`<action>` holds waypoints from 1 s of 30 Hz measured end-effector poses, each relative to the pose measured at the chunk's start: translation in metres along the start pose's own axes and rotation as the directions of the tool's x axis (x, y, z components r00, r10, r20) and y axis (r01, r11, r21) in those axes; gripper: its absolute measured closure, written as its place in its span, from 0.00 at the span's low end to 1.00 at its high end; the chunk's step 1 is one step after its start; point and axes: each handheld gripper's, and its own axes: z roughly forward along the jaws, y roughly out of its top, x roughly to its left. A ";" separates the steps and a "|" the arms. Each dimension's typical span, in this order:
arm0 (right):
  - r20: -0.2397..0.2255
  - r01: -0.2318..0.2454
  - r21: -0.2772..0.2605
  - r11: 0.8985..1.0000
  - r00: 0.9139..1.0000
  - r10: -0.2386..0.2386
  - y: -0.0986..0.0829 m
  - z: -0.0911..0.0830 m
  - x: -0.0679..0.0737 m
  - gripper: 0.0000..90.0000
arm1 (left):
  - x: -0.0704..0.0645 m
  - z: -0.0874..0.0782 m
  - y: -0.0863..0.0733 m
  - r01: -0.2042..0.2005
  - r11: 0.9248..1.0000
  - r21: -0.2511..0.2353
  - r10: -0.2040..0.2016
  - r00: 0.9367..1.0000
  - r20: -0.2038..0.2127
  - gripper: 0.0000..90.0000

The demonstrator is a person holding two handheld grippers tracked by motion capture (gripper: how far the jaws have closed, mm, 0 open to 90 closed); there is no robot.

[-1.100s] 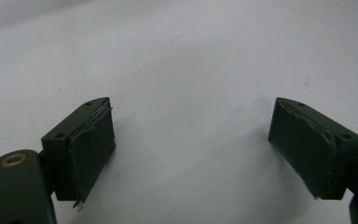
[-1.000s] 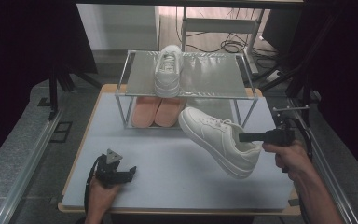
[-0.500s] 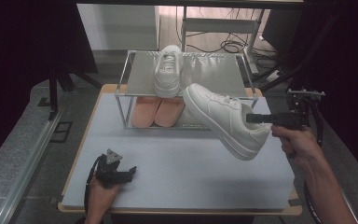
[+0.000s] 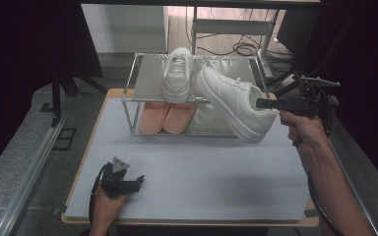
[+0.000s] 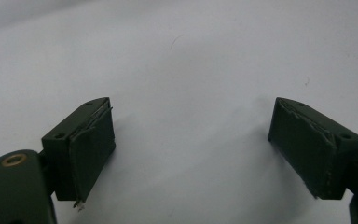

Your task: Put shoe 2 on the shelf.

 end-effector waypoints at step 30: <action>0.107 -0.113 -0.206 0.972 0.985 0.138 0.035 0.058 -0.016 0.90 | -0.001 0.000 0.000 0.002 1.000 -0.007 -0.002 1.000 -0.002 0.16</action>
